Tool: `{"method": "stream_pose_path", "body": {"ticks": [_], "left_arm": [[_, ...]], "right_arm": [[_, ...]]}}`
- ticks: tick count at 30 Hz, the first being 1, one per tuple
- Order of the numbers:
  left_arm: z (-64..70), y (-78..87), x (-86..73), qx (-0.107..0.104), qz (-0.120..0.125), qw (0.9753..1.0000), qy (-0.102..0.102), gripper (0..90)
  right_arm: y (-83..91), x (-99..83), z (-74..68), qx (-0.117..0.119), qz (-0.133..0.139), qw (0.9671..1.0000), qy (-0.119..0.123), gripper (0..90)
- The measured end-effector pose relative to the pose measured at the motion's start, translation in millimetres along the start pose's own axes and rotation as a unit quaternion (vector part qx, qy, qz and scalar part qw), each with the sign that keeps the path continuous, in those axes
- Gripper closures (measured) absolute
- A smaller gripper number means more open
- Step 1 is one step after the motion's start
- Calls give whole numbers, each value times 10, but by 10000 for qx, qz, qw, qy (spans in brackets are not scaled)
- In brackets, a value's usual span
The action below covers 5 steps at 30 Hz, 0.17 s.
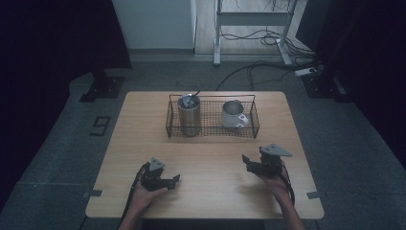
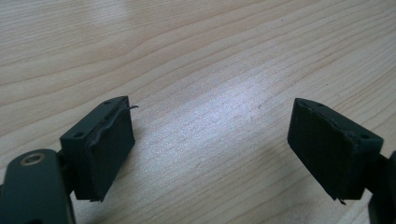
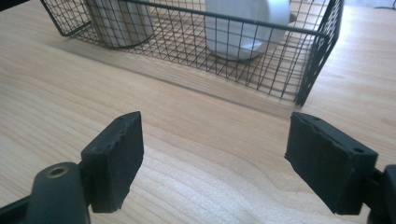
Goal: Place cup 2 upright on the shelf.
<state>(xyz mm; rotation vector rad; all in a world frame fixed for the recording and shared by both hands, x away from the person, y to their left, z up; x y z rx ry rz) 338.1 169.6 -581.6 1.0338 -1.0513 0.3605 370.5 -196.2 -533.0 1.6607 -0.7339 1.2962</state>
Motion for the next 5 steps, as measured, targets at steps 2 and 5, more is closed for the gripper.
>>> {"method": "stream_pose_path", "body": {"ticks": [2, 5], "left_arm": [[1, -1, 0, 3, -1, 10000, -7, 147], [1, 0, 0, 1, -5, 10000, -15, 147]], "right_arm": [[19, 13, 0, 11, 58, 10000, -29, 181], [45, -19, -14, 43, 22, 10000, -10, 160]]}}
Point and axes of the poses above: each handheld gripper's, and its own axes: y roughly backward along the jaws, x roughly out of its top, z roughly to its right, the point moved 5 cm from there along -y, roughly forward along the jaws, and after that the axes turned 13 degrees about z, right-handed, at the moved point
